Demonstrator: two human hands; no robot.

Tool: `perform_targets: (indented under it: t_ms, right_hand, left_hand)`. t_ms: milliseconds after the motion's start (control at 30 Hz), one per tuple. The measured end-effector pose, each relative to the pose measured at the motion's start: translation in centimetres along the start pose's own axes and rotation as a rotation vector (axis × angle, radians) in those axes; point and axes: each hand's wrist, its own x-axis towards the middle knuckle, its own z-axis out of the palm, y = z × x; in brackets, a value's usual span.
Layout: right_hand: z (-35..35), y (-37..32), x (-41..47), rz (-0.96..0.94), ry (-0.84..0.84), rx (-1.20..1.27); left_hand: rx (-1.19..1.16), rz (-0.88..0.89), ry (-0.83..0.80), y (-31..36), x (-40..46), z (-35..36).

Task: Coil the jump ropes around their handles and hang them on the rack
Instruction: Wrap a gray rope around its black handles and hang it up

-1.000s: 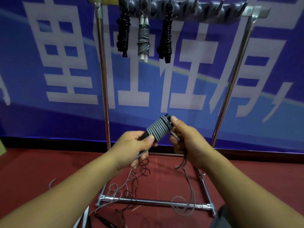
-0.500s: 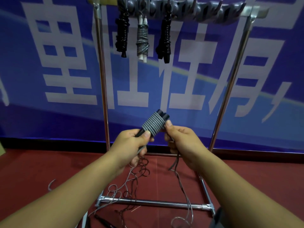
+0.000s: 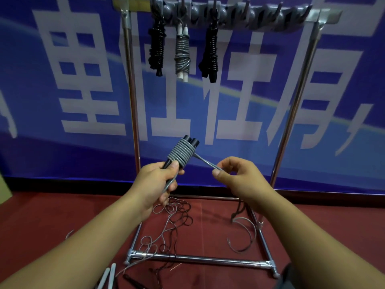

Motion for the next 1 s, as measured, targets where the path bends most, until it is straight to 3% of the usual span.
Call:
perform_targets:
  t_ms: [167,400,667,867,1000]
  right_hand:
    - [-0.7,0.3,0.3,0.062,0.031,-0.016]
    - [-1.8,-0.8,0.4,0.314,-0.058,0.312]
    - [-2.1,-1.4,-0.6,0.248,-0.217,0.214]
    - [-1.7,-1.2,-0.4,0.221,-0.207,0.075]
    - [-0.9,-0.8,-0.5,0.233,-0.22,0.032]
  left_hand:
    - [-0.006,0.009,-0.006,0.3,-0.2,0.2]
    - [0.069,0.039,-0.002,0.4,-0.4,0.2]
    - [0.252,0.086,0.045,0.5,0.0,-0.1]
    - [0.514,0.178,0.111,0.1,0.5,-0.4]
    - [0.382,0.105,0.109,-0.2,0.6,-0.2]
